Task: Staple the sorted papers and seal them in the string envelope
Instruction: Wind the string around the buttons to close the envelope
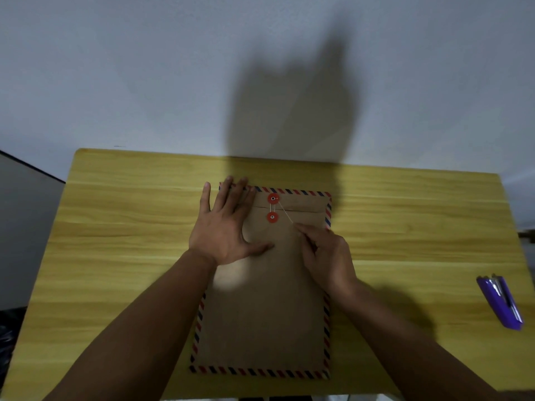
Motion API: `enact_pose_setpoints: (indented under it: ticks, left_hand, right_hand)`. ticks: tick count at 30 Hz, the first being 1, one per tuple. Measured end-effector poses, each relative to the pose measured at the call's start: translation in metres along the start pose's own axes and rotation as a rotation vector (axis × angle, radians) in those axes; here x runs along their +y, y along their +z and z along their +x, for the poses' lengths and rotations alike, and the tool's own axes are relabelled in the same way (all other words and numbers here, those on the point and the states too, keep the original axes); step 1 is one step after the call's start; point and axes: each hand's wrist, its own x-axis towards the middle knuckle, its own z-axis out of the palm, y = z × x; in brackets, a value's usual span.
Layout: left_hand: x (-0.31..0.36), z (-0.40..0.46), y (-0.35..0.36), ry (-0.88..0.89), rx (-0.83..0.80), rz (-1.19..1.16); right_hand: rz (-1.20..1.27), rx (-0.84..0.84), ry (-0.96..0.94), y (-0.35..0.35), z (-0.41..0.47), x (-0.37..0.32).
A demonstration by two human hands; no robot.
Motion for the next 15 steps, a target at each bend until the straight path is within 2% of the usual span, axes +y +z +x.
enact_pose_setpoints:
  ticks: [6,15]
  left_hand:
    - [-0.001,0.0,0.002,0.007,0.01,-0.003]
    - [-0.001,0.0,0.004,0.011,0.021,0.006]
  right_hand:
    - [-0.073,-0.213,0.072,0.008,0.009,-0.012]
    - [0.008,-0.242,0.121,0.03,0.024,-0.035]
